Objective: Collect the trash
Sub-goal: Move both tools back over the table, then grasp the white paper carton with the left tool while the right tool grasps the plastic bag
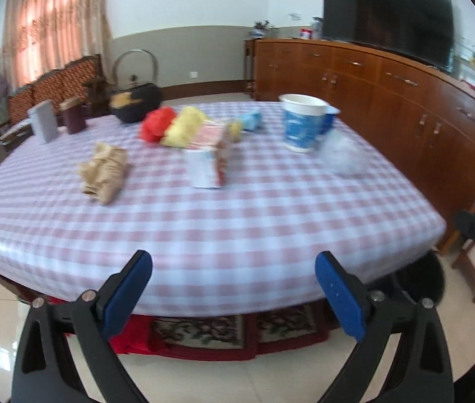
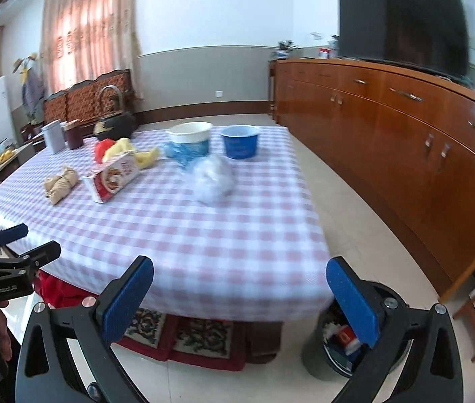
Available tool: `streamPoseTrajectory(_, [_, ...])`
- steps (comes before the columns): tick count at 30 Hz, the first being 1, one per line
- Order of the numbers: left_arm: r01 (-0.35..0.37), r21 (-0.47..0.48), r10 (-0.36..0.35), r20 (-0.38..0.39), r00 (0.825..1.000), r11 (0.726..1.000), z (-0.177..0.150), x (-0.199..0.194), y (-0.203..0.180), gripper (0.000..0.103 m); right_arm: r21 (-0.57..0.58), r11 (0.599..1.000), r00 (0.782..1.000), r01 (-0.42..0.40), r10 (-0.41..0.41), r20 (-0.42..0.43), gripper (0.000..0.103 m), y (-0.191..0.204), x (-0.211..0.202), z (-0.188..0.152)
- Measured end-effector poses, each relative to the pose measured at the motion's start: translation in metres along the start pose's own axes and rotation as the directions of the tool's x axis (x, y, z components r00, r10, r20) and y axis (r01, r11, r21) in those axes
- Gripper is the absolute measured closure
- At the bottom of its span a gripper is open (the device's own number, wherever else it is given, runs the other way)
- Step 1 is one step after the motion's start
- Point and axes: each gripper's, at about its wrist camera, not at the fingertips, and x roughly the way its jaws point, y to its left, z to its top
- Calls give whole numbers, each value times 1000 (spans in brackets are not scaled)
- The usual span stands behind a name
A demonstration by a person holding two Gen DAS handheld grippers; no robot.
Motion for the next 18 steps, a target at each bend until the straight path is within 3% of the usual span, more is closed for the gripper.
streamPoseTrajectory(8, [-73, -45, 74, 9, 997, 996, 14, 15, 36, 5, -42, 999, 999, -25, 24, -32, 0, 30, 34, 23])
streamPoseTrajectory(18, [-68, -47, 67, -10, 998, 997, 52, 55, 41, 5, -35, 999, 996, -40, 37, -79, 0, 30, 82, 58])
